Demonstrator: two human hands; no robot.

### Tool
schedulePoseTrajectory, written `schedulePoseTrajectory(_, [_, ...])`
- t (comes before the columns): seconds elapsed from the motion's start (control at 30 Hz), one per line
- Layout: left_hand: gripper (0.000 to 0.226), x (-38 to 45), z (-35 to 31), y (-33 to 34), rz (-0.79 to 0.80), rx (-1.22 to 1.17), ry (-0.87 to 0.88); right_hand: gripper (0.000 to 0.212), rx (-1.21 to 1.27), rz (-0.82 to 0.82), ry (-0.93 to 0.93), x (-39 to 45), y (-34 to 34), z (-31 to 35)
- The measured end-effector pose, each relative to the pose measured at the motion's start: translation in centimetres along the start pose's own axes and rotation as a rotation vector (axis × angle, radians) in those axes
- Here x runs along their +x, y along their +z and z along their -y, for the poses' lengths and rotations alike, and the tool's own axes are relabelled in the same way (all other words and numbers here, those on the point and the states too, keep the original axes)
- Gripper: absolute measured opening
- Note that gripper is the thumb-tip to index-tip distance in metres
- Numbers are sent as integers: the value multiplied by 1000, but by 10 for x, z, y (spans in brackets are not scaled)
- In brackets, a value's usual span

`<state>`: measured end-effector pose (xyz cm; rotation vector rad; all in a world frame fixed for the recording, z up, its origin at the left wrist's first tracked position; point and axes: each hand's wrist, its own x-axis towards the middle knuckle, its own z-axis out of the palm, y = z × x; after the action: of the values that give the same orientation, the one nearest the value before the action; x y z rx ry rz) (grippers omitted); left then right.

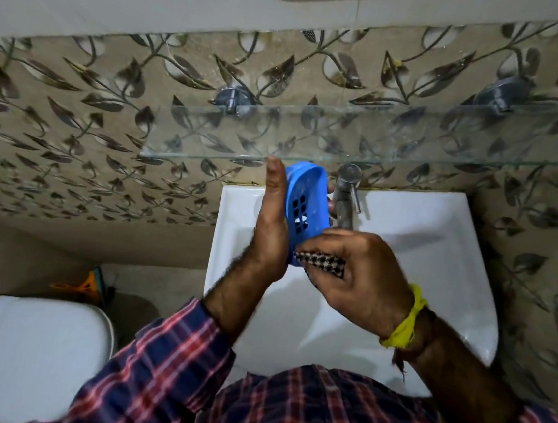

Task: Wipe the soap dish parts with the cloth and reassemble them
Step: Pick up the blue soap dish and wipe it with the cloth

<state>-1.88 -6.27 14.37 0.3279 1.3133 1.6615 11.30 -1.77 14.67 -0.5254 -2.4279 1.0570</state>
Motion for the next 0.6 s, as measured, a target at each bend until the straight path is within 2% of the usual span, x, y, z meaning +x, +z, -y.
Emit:
schedulePoseTrajectory(0.27, [87,0,2,1,-32,-126,-87,26,-379,23,-137,-9,-7,2])
schedulePoseTrajectory(0.4, [93,1,0,0,-45,-183,-106,25,-670,46,-208,-12,-3,5])
schedulePoseTrajectory(0.53, [92,-1,2,2,-47,-171,-85,20,-720,-18,-99,-9,-5,-4])
schedulePoseTrajectory(0.6, [93,0,1,1,-58,-189,-92,19,-746,7,-104,-13,1,-4])
